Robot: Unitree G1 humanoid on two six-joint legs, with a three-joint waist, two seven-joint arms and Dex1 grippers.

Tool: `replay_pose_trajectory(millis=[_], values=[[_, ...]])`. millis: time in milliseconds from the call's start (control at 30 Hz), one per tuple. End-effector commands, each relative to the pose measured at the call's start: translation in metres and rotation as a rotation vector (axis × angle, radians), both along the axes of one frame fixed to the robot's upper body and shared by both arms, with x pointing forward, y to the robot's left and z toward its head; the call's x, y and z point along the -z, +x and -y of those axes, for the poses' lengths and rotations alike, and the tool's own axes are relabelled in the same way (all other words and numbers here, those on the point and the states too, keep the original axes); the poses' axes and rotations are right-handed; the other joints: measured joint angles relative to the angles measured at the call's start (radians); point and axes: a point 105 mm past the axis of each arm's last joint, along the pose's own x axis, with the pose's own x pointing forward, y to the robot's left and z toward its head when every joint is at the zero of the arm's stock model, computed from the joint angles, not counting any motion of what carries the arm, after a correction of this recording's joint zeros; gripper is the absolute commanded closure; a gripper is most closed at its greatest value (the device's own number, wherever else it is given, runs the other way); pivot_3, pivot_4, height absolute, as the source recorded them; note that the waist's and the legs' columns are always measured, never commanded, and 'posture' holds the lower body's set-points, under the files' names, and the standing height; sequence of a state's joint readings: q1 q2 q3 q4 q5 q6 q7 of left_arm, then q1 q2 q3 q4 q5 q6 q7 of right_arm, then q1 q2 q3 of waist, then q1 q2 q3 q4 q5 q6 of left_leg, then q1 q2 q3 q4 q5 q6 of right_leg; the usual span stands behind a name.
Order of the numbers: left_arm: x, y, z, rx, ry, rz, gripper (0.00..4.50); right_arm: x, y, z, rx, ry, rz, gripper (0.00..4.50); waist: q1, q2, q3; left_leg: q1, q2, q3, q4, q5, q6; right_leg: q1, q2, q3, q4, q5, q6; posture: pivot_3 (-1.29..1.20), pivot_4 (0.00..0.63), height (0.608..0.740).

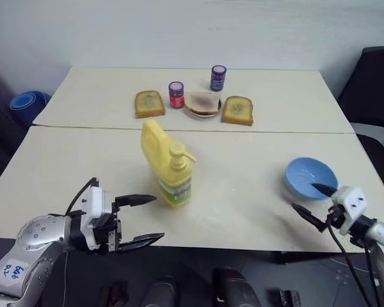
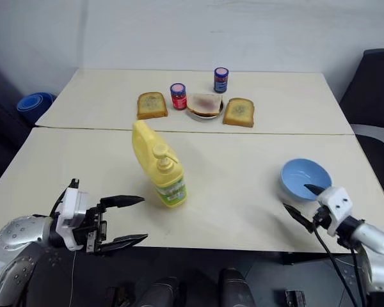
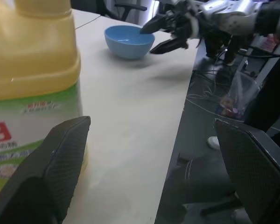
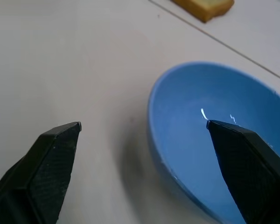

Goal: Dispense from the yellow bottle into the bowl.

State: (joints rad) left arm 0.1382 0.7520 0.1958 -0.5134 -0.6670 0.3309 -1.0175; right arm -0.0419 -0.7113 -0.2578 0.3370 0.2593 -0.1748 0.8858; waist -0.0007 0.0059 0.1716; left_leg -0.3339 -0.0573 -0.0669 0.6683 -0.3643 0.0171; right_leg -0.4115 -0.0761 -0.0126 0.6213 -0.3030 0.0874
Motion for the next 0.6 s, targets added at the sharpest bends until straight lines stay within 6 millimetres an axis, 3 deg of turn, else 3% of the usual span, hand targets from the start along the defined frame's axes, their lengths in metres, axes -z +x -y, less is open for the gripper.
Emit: replay_pose_trajectory(millis=[33,133,233,600], values=[[-0.010,-0.005,0.005,0.028,-0.007,0.027,0.02,-0.001,0.011,0.009,0.025,-0.054,-0.014,0.00,0.000,0.000,0.000,0.000,0.000,0.000,0.000,0.000,0.000,-0.001,0.000,0.000,0.000,0.000,0.000,0.00,0.150,0.740],[-0.011,-0.006,0.007,0.030,-0.009,0.025,0.02,0.003,0.022,0.006,0.019,-0.073,-0.033,0.00,0.000,0.000,0.000,-0.001,0.000,0.000,0.000,0.001,0.000,-0.001,0.000,0.000,0.000,0.000,0.000,0.00,0.150,0.740],[-0.013,-0.007,0.008,0.028,-0.012,0.026,0.00,0.003,0.029,0.004,0.016,-0.078,-0.022,0.61,-0.001,0.000,0.000,-0.001,0.000,0.000,0.001,0.001,0.000,-0.001,0.000,0.000,0.000,0.000,0.000,0.00,0.150,0.740],[-0.022,-0.005,0.006,0.021,-0.041,0.015,0.00,0.002,0.035,-0.005,-0.040,-0.083,-0.030,4.42,-0.001,0.000,0.000,-0.001,0.000,0.000,0.002,0.001,0.000,-0.001,0.000,0.000,0.001,0.000,0.000,0.00,0.150,0.740]])
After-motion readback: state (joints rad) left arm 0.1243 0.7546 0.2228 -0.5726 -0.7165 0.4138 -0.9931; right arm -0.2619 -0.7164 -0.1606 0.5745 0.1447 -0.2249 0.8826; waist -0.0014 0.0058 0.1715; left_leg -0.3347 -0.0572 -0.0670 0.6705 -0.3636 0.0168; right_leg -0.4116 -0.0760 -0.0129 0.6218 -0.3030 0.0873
